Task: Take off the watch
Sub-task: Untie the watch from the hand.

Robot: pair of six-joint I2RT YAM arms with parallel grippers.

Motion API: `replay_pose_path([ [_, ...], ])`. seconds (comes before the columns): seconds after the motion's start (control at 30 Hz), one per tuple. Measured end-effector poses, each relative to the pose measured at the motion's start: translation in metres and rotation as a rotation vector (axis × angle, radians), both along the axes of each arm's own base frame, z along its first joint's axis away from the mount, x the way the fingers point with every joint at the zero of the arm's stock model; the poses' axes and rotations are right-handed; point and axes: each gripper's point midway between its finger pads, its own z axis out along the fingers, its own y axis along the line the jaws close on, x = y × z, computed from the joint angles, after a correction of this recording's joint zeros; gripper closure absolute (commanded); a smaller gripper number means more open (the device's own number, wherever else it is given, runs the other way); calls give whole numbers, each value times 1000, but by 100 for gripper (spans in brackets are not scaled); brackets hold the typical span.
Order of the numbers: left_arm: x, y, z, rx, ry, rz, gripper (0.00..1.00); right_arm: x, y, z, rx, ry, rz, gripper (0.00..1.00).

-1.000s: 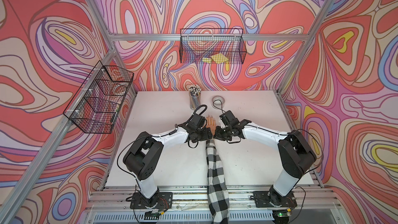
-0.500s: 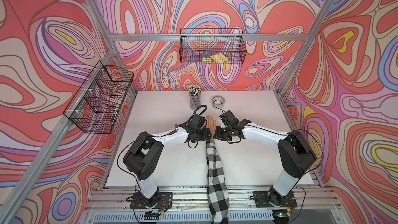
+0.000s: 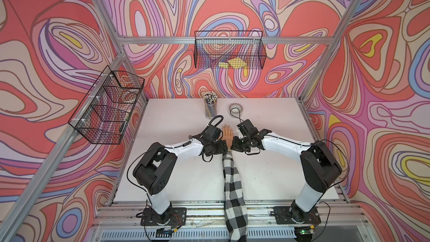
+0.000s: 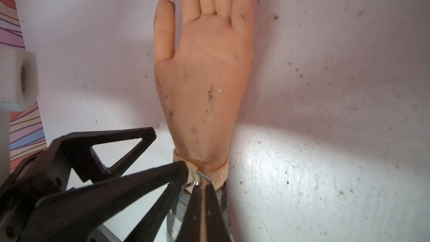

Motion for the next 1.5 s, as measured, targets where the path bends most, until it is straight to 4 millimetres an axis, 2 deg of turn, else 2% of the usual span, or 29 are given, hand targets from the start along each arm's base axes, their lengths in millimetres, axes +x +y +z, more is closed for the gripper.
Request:
replay_pose_path([
  [0.1, 0, 0, 0, 0, 0, 0, 17, 0, 0, 0, 0, 0, 0, 99],
  [0.2, 0, 0, 0, 0, 0, -1, 16, -1, 0, 0, -2, 3, 1, 88],
  [0.3, 0, 0, 0, 0, 0, -1, 17, 1, -1, 5, 12, 2, -3, 85],
  [0.5, 0, 0, 0, 5, -5, -6, 17, 20, -16, 50, 122, -71, -64, 75],
  [0.57, 0, 1, 0, 6, -7, -8, 17, 26, -21, 65, 165, -102, -85, 67],
  [0.63, 0, 1, 0, 8, -8, -11, 17, 28, -25, 72, 206, -119, -102, 58],
  [0.73, 0, 1, 0, 10, -10, -11, 17, 20, -27, 61, 265, -100, -117, 49],
  [0.87, 1, 2, 1, 14, -14, -10, 16, 1, -27, 30, 325, -19, -134, 48],
  [0.97, 0, 3, 0, 17, -14, -9, 16, -6, -24, 16, 375, 21, -146, 48],
  [1.5, 0, 4, 0, 18, -15, -7, 17, 2, -3, 3, 559, 64, -174, 48],
])
